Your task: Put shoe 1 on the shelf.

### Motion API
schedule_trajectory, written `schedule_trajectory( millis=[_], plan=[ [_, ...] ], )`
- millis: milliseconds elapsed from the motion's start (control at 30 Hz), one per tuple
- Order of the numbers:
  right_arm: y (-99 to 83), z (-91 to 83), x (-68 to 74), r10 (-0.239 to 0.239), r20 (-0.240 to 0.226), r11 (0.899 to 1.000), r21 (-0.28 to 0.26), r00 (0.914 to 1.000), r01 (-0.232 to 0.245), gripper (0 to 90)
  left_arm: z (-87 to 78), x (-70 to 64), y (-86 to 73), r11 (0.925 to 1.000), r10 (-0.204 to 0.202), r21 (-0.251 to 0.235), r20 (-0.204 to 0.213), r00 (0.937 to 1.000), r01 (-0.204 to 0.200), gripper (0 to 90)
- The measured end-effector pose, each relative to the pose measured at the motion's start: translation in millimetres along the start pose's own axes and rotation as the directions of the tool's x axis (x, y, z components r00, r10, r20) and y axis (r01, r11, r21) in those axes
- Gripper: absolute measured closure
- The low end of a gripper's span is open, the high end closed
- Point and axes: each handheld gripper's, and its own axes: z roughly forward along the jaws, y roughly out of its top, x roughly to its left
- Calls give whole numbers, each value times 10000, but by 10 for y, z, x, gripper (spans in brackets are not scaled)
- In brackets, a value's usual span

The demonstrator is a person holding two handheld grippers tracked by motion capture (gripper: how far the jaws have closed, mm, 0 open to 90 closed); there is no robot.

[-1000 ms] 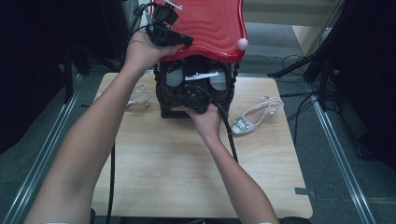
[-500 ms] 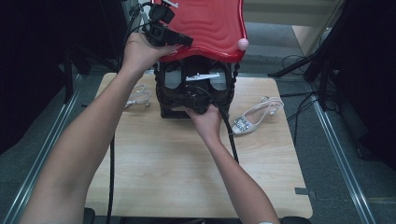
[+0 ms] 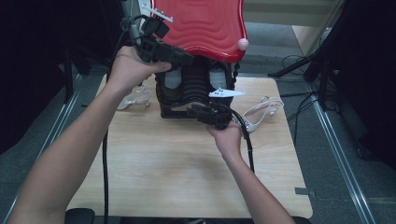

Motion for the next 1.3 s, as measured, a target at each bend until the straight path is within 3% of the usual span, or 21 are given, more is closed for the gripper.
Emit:
schedule_trajectory(
  millis=[67,133,333,600,667,833,867,1133,1300],
  plan=[
    [-38,-35,-9,-47,35,10000,-16,10000,47,640,-7,7,-97,10000,-31,65,13,10000,31,497],
    [-126,-88,-28,-265,279,9989,384,9993,254,572,2,3,-184,9999,123,60,-22,9999,-123,472],
    [-264,-169,-47,-380,690,9969,707,9969,331,465,56,19,-426,9999,-162,19,382,9991,161,441],
    [-414,-308,-62,-120,841,9981,617,9964,68,465,87,18,-709,9997,-239,-7,542,9982,240,424],
    [-447,-335,-85,35,869,9981,608,9962,-88,464,90,6,-785,9999,-144,34,418,9990,142,427],
    [-520,-411,-127,229,625,9984,509,9978,-261,406,93,-12,-972,9997,-220,-66,542,9983,224,434],
    [-566,-464,-161,453,125,9982,392,9989,-458,398,95,-9,-1009,9996,-269,-97,569,9980,275,434],
    [-642,-498,-173,472,80,9966,668,9989,-476,438,175,66,-1315,9973,-728,82,691,9949,724,433],
    [-651,-504,-157,479,248,9971,586,9985,-493,389,226,101,-1468,9962,-871,69,765,9933,868,434]
  ],
)
